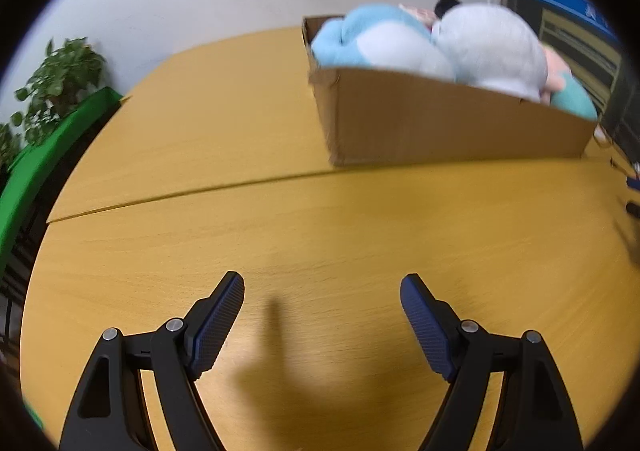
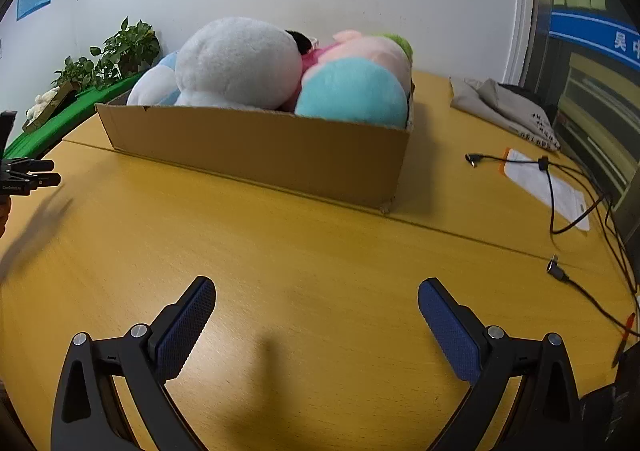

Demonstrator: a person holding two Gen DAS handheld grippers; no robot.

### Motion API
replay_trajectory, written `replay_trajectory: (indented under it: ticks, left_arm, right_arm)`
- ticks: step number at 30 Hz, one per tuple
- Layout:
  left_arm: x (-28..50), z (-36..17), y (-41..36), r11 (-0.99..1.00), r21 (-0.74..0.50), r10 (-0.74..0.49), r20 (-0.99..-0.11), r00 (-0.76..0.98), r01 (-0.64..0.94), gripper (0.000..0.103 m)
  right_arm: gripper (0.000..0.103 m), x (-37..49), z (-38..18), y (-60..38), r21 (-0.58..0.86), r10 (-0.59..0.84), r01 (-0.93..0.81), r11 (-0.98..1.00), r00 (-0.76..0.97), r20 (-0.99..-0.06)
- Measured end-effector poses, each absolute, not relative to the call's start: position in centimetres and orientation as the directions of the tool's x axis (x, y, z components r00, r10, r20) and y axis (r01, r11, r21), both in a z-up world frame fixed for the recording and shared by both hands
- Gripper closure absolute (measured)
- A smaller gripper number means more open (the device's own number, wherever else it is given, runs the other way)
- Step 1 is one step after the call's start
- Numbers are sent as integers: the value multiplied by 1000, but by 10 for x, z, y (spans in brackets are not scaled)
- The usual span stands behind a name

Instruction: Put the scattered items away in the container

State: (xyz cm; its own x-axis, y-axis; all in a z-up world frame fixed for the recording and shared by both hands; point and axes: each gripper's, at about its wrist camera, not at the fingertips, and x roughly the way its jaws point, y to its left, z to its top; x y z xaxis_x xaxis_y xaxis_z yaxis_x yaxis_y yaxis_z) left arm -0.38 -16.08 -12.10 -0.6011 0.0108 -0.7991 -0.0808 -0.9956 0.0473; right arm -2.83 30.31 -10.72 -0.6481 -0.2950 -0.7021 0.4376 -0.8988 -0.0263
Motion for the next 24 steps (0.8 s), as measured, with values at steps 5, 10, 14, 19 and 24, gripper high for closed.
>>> replay_trajectory:
  ticks: [5,10,14,19,24]
  left_arm:
    - [-8,-137,-167,-984,69,45,-798,-601,-166,17]
    - [-11,-145,-177,-988,-4,95,-801,-591,-152,8]
    - [-15,-148,-186,-992,-5,78,-809,-582,-126,0]
    - [-19,-148,-194,-988,-7,97,-810,-579,-155,0]
    - [-32,-148,-207,-975,-7,136,-812,-568,-222,0]
  right_arm:
    - [0,-33,-127,308,-51,-278,474,-879,-596,-754]
    - [0,-32,-136,314,-19,-312,525,-851,-534,-786]
    - [0,-37,-139,321,-11,-304,524,-852,-511,-804]
    - [0,-40,-141,336,-7,-314,536,-844,-505,-804]
    - [0,-42,-140,339,-11,-344,591,-807,-484,-805]
